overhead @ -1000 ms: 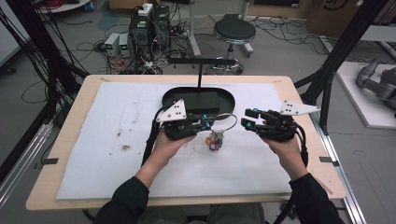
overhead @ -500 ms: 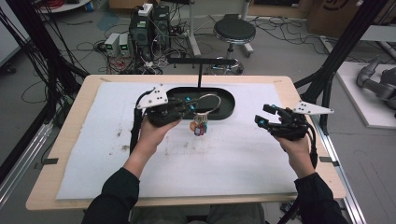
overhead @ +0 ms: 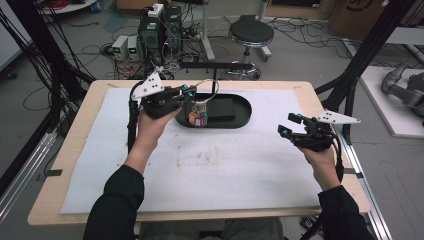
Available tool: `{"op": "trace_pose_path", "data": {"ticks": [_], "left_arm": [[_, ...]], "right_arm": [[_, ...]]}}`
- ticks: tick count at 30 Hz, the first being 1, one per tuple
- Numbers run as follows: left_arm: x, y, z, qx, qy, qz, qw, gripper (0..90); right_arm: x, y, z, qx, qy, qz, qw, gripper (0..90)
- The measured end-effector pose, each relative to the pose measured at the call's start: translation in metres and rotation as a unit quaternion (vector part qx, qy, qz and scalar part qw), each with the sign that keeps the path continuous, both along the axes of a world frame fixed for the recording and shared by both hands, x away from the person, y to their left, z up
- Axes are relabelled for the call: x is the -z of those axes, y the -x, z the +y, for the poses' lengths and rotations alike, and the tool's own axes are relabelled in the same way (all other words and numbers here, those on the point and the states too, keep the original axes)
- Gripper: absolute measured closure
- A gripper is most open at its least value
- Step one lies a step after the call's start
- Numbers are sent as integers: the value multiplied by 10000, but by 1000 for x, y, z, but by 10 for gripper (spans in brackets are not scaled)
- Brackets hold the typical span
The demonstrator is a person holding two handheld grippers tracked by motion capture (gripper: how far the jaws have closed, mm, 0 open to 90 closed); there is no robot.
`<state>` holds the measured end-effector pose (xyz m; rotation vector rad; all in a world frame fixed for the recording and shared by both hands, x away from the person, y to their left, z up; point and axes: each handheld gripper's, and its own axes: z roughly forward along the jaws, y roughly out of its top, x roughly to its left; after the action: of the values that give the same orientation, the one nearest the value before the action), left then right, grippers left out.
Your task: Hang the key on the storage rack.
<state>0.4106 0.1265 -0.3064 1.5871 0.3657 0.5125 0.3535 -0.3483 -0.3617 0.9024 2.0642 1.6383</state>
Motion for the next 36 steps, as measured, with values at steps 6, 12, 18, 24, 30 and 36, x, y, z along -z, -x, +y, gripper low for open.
{"op": "trace_pose_path", "data": {"ticks": [6,12,18,24,30,36], "left_arm": [[5,-12,8,-264,71,25,9996,866],[12,-23,16,-501,109,87,9986,866],[18,-32,23,-683,119,140,9975,866],[19,-43,25,-806,87,247,9964,868],[13,-54,27,-904,112,307,9954,868],[16,-63,30,-1061,149,459,9932,867]], "right_arm": [[1,-1,-2,37,-7,14,10000,277],[2,-1,-5,92,-21,24,10000,277],[3,-1,-5,110,-3,60,9999,277],[4,-2,-5,107,-6,51,9999,277],[5,-2,-4,94,30,89,9999,277],[5,-3,-4,89,31,79,9999,278]]}}
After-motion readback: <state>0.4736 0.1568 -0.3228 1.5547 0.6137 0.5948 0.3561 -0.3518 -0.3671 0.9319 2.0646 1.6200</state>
